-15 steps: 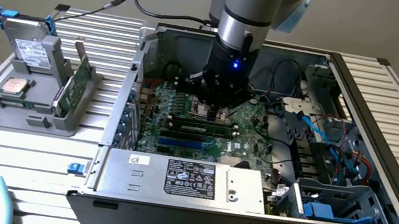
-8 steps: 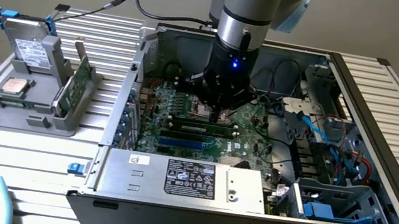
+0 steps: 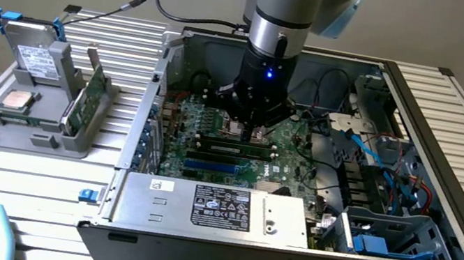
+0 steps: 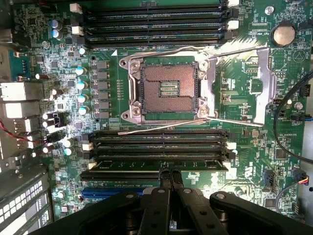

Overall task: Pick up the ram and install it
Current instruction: 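Press down the ram until it locks into place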

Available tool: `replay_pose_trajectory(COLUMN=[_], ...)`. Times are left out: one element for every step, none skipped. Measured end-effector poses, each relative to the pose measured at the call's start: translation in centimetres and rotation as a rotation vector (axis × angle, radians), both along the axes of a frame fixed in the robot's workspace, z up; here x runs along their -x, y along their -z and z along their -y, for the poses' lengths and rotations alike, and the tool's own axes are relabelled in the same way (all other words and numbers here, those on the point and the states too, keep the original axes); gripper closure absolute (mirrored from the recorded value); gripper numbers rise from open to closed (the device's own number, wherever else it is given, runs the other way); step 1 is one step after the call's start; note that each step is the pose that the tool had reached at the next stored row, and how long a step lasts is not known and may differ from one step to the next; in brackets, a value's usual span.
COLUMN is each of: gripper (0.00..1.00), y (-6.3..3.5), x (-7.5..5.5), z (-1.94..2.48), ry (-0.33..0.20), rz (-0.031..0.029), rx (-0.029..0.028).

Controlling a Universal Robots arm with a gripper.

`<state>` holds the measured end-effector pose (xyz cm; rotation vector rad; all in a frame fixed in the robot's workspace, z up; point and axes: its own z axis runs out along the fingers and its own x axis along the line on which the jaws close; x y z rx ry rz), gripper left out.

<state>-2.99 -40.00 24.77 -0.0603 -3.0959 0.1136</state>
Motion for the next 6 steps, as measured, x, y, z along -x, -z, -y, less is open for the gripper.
replay_pose_trajectory(gripper=[0.89, 0.89, 0.89, 0.89, 0.89, 0.89], y=[0.00, 0.00, 0.00, 0.00, 0.00, 0.00], x=[0.01, 0.03, 0.04, 0.05, 0.06, 0.08], z=[0.00, 0.00, 0.00, 0.00, 0.00, 0.00], ry=[0.000, 0.000, 0.000, 0.000, 0.000, 0.000], rz=[0.0000, 0.0000, 0.0000, 0.0000, 0.0000, 0.0000], rx=[0.0000, 0.0000, 0.0000, 0.0000, 0.0000, 0.0000])
